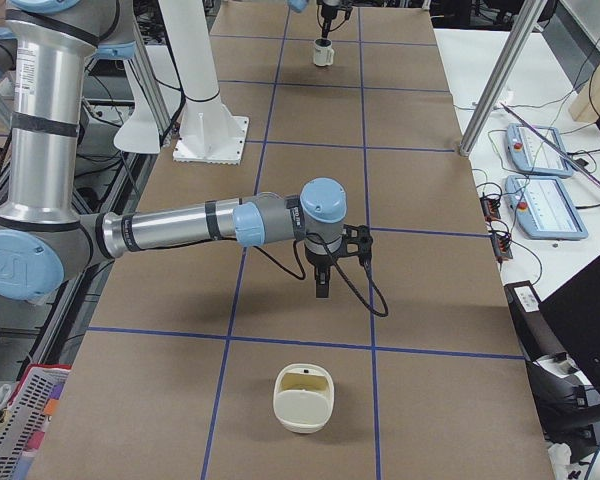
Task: Left arm hands cup to right arm to dump lemon
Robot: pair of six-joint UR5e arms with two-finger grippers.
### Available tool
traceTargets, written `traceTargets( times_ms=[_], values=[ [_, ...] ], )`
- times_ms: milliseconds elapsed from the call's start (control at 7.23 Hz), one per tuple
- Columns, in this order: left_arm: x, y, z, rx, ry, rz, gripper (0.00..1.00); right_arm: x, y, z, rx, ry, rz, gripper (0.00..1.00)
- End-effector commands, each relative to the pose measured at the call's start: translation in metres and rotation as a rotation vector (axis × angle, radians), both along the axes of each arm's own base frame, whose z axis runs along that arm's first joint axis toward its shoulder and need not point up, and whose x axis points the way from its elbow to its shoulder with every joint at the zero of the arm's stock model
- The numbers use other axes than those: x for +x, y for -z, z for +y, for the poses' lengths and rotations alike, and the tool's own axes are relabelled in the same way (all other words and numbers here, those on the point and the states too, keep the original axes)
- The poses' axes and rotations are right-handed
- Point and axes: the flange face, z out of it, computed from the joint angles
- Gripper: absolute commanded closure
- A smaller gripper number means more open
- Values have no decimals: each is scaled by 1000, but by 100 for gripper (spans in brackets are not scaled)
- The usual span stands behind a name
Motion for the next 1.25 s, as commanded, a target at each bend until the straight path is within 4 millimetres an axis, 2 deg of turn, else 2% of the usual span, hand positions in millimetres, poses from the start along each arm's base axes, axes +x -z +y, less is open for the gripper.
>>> traceTargets(
  times_ms=[0,138,277,415,553,692,830,968,1107],
  values=[
    [-2,56,7,-74,14,66,100,-1,7,-2,46,2,-19,0],
    [0,127,0,-129,67,72,100,-5,11,0,46,18,-84,0],
    [10,194,-16,-184,138,72,100,-8,24,0,107,33,-130,0],
    [24,249,-33,-223,192,87,100,-10,34,-1,195,24,-153,0],
    [49,305,-41,-313,272,114,100,-34,54,-6,321,70,-179,0],
    [104,345,-24,-385,256,116,100,-48,74,-6,429,65,-218,0],
    [131,381,-18,-338,290,113,100,-81,98,-7,499,43,-251,0],
    [163,399,-6,-310,288,99,100,-132,122,-8,516,43,-294,2],
    [171,421,-10,-314,290,102,100,-160,156,-26,540,-20,-301,2]
  ],
)
